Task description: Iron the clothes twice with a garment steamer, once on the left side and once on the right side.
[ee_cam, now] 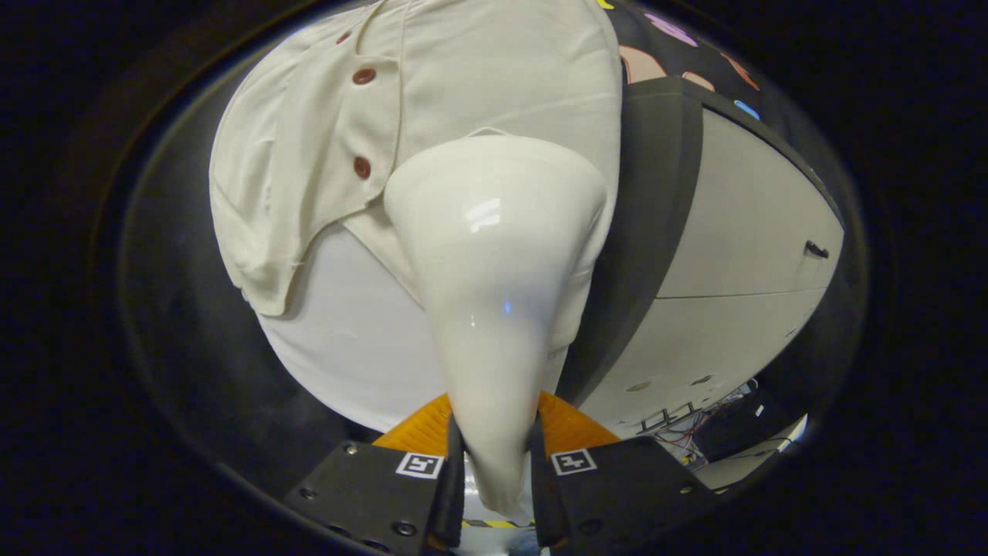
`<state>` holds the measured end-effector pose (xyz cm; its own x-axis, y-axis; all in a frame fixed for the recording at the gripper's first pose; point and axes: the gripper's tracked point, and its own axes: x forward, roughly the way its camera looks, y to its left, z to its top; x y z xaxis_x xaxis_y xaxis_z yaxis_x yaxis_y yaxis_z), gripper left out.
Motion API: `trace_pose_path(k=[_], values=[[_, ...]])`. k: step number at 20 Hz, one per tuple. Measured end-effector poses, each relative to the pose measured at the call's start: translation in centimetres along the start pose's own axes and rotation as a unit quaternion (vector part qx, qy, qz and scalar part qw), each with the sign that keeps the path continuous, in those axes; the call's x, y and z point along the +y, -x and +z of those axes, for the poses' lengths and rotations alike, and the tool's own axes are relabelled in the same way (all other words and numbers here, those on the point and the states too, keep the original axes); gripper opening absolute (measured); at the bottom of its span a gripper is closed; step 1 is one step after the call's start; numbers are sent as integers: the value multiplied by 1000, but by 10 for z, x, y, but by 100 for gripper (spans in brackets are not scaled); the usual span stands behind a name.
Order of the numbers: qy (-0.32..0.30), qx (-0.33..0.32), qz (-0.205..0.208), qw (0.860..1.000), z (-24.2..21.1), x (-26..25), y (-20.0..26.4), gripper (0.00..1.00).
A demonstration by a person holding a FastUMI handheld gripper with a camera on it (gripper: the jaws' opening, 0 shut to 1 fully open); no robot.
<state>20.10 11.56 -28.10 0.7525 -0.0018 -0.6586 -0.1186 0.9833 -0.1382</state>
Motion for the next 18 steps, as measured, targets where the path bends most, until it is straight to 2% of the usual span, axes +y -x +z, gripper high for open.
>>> trace_pose_path(k=[6, 13, 18], values=[[16, 23, -5, 1000, -21, 2, -1, 36], [26, 32, -16, 999, -25, -1, 1, 36], [28, 29, -17, 999, -22, -1, 18, 37]])
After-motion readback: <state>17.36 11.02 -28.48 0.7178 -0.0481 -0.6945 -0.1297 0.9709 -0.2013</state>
